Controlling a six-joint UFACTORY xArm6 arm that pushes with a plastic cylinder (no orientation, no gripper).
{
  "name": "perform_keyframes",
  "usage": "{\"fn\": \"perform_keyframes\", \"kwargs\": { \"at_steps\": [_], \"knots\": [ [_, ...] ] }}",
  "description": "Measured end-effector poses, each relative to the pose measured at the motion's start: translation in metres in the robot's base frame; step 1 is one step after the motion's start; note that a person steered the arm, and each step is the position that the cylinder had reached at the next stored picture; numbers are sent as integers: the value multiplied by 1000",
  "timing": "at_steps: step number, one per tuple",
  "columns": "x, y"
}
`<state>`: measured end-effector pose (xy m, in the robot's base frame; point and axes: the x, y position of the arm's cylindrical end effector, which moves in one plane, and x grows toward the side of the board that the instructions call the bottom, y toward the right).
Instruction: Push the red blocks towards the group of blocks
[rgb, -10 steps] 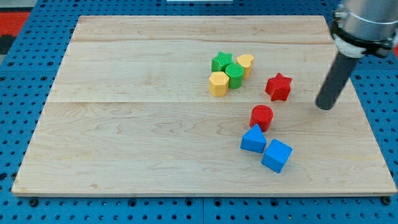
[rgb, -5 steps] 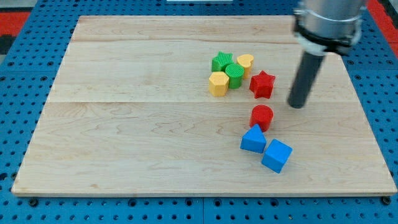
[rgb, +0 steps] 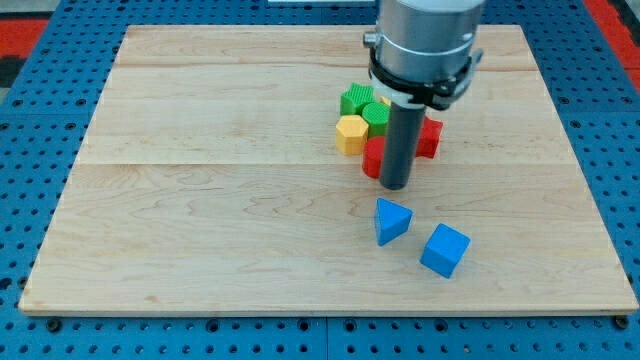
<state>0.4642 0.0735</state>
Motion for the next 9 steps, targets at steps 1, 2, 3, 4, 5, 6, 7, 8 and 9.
{"fn": "perform_keyframes", "kwargs": {
  "at_steps": [1, 2, 3, 4, 5, 6, 7, 8, 9],
  "knots": [
    [11, -1],
    [10, -18],
    [-8, -18],
    [-9, -3],
    [-1, 17],
    [-10, 54],
    [-35, 29],
    [-38, 16],
    [-25, 39]
  ]
}}
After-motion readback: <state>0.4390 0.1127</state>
